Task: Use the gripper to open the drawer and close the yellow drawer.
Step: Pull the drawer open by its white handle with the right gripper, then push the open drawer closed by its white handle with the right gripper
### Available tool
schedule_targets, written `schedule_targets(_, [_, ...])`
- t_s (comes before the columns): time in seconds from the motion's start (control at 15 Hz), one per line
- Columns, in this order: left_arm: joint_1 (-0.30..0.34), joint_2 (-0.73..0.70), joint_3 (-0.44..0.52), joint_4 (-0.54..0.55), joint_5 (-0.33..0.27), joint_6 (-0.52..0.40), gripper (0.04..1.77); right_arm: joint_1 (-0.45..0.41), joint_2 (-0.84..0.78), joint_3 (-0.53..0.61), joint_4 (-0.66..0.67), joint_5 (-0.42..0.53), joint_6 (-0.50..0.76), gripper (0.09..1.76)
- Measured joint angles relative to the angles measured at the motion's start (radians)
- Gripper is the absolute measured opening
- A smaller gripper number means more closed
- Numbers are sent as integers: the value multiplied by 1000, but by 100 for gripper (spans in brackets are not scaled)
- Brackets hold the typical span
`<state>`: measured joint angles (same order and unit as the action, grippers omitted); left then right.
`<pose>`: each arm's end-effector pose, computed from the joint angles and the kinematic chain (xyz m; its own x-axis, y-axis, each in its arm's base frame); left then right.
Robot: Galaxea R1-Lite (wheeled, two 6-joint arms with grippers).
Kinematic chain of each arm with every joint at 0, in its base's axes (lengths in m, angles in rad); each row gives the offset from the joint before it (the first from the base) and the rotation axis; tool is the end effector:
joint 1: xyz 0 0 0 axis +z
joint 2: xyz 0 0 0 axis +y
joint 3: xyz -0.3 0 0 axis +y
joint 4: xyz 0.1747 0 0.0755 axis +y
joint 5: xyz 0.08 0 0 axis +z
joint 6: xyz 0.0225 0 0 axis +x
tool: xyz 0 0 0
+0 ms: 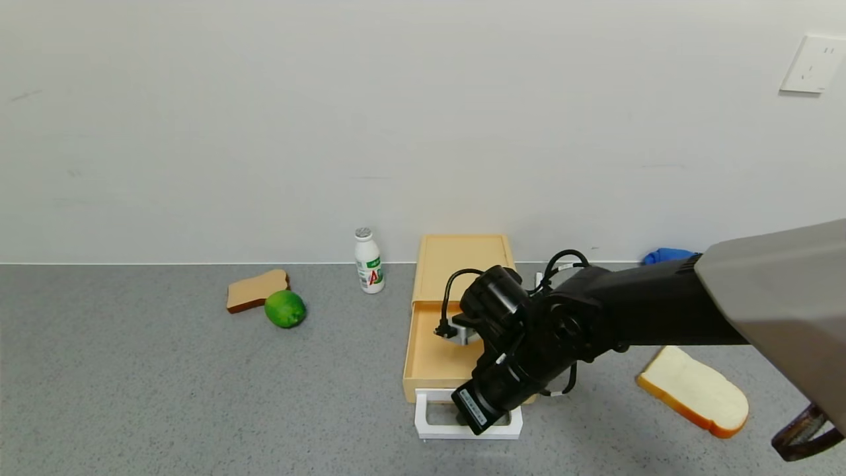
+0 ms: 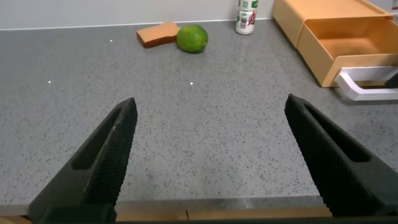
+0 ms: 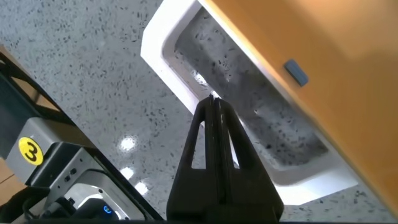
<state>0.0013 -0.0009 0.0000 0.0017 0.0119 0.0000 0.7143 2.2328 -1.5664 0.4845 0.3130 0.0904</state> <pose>-0.0229 0.0002 0.0753 0.9999 0.0132 -0.0008 -0.0132 0.9999 0.0000 0.3050 0.2737 0.0954 0.0913 0.4867 -0.8688 -0.6529 0.6880 0.3168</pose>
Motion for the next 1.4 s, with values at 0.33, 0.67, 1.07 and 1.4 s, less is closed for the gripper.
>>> schedule_targets(0.33, [0,0,0,0,0,0,172,19,-52,19,1,1,12,11])
schedule_targets(0.67, [0,0,0,0,0,0,172,-2,-201,50,1,2,11,11])
schedule_targets(1.07, [0,0,0,0,0,0,172,-150,-471,198,-111,2,8,11])
schedule_targets(1.4, [0,0,0,0,0,0,172,-296,-621,340,-258,2,9,11])
